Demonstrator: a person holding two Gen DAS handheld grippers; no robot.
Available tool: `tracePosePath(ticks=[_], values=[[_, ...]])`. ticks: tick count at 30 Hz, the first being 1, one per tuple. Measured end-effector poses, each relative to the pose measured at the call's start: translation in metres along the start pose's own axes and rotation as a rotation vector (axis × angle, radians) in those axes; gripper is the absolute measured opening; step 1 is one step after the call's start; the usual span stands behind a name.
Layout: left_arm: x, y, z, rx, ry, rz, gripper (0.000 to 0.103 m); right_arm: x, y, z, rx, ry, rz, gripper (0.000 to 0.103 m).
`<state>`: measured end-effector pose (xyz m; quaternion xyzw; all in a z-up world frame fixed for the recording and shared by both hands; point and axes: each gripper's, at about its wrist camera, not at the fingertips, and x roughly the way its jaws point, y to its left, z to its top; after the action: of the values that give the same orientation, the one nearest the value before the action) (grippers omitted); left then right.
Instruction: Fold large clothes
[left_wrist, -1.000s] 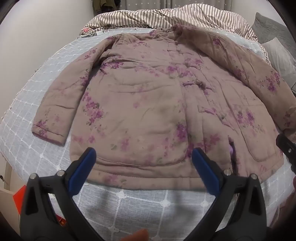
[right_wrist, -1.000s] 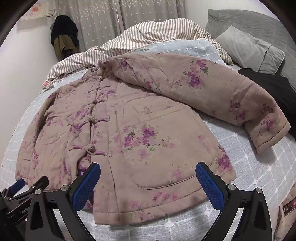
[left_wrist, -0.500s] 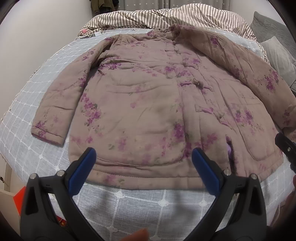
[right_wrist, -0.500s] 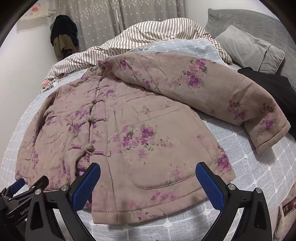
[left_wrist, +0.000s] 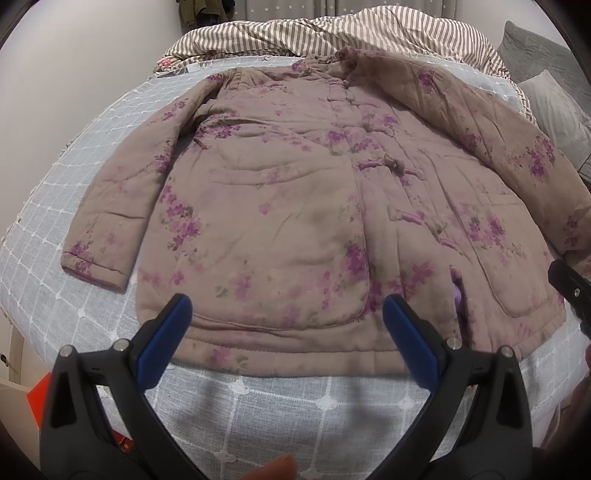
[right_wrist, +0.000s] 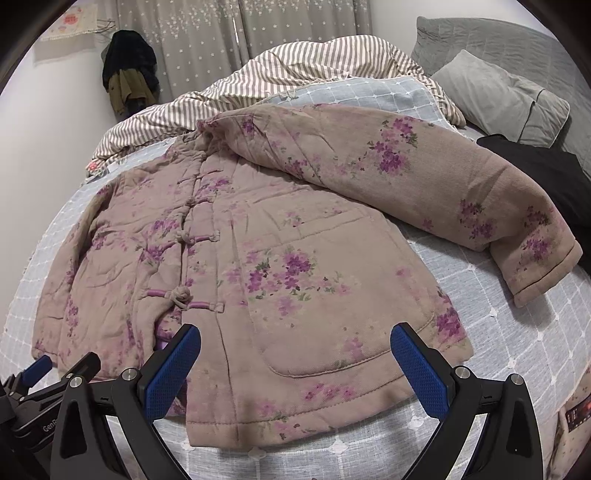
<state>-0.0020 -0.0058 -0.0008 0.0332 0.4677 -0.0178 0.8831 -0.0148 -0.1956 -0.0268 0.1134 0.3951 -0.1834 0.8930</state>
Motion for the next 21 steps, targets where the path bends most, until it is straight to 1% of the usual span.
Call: tracePosePath(ticks=[21], values=[[-0.0015, -0.0029, -0.0009, 0.011, -0.002, -0.006, 0.103, 0.0001, -0.0016, 0.0006, 0.006, 0.003, 0.007, 0.103]])
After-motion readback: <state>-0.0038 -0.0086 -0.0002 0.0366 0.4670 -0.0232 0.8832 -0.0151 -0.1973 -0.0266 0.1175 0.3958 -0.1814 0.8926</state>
